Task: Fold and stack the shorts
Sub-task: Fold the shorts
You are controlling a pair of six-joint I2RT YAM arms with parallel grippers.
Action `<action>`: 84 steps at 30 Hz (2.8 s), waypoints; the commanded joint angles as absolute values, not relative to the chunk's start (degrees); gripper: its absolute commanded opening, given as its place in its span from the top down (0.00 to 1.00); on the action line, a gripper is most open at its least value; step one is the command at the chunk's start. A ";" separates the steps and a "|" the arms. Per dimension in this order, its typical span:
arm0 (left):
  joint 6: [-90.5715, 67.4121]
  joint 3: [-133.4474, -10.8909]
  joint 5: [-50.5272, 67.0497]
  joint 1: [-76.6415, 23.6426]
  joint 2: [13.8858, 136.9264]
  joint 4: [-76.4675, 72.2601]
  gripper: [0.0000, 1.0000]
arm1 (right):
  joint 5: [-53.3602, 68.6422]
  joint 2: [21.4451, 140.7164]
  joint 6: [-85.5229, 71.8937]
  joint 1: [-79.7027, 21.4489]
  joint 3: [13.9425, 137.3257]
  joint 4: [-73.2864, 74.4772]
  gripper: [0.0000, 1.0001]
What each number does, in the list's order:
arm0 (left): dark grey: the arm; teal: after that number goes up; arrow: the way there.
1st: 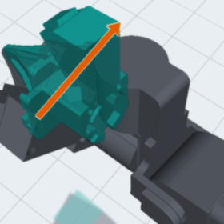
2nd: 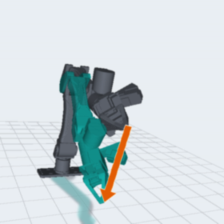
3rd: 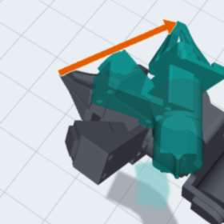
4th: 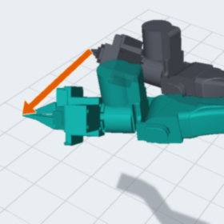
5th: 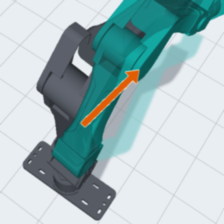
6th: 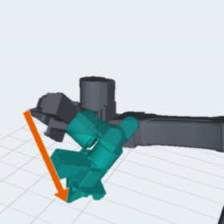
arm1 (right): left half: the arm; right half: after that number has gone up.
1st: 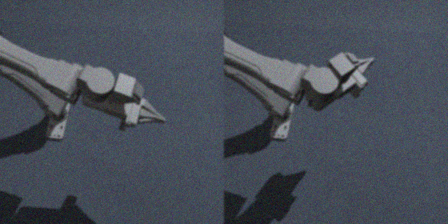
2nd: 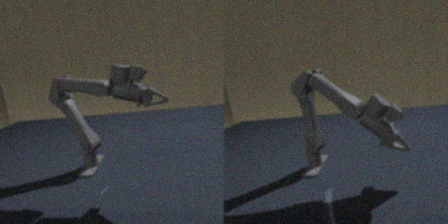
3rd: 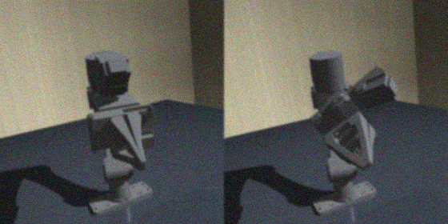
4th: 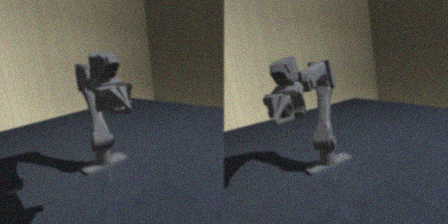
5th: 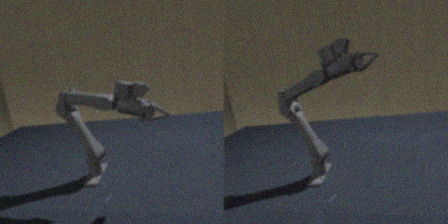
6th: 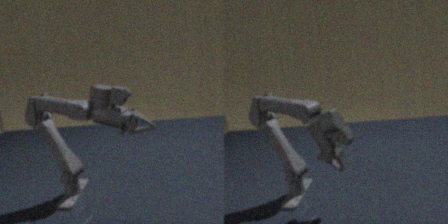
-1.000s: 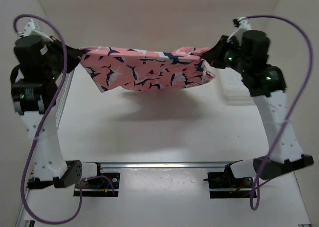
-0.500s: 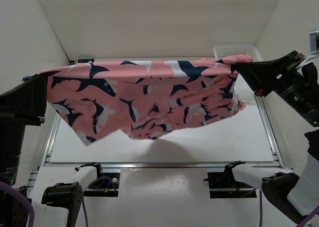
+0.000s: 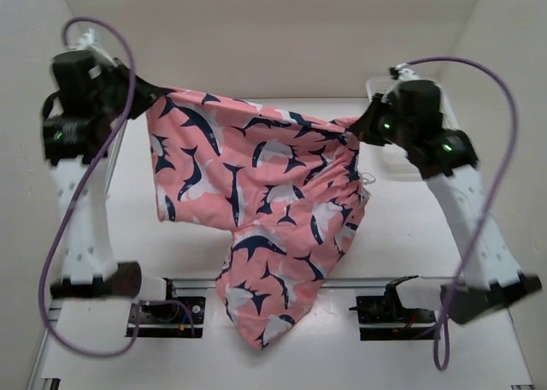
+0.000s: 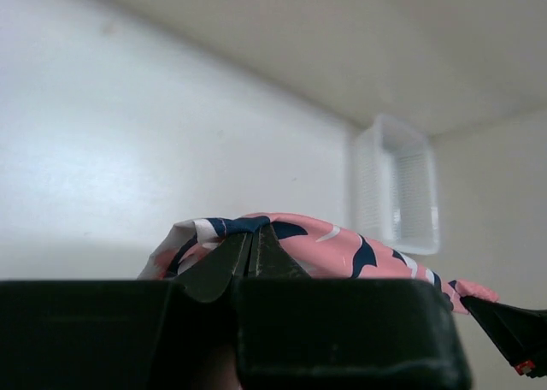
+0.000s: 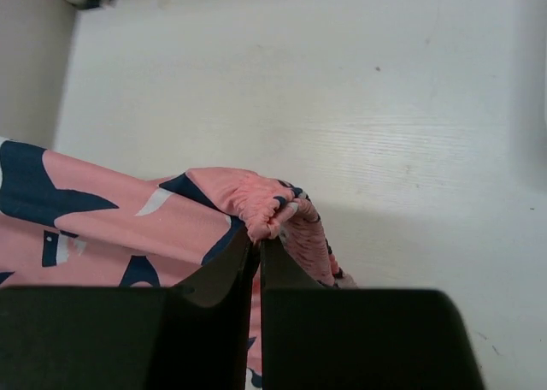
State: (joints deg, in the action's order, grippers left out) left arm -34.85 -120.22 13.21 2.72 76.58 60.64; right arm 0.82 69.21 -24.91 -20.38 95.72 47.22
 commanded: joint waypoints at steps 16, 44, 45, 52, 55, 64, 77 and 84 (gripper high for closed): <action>-30.23 -137.45 0.79 6.68 121.81 52.56 0.90 | 0.17 131.54 -19.69 -12.57 129.00 39.73 1.00; -43.94 -77.45 -5.27 -26.44 69.80 51.94 0.90 | 4.84 105.48 -20.74 -8.53 95.64 39.81 1.00; -44.64 -76.21 -5.27 -27.59 68.74 51.94 0.90 | 4.22 104.60 -20.74 -8.00 94.41 39.81 1.00; -50.44 -70.05 -2.72 -39.62 65.04 51.94 0.90 | 0.26 97.75 -22.93 -6.24 85.09 39.20 1.00; -52.29 -69.35 -2.72 -45.60 65.74 53.43 0.90 | 0.26 95.28 -22.94 -5.71 83.06 38.41 1.00; -57.03 -65.22 -5.10 -55.98 70.05 56.87 0.90 | -4.04 89.82 -22.94 -5.71 75.77 39.02 1.00; -50.99 -72.50 -5.88 -59.16 76.64 67.06 0.00 | -12.13 86.58 -25.93 -8.44 73.13 37.27 0.22; -49.48 -64.01 -3.44 -47.65 74.36 58.02 0.69 | -7.94 85.96 -27.15 -7.92 65.84 34.82 0.79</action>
State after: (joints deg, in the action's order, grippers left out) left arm -50.54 -68.64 -3.73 -51.53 75.26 60.86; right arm -10.46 86.39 -26.26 -8.54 69.10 36.75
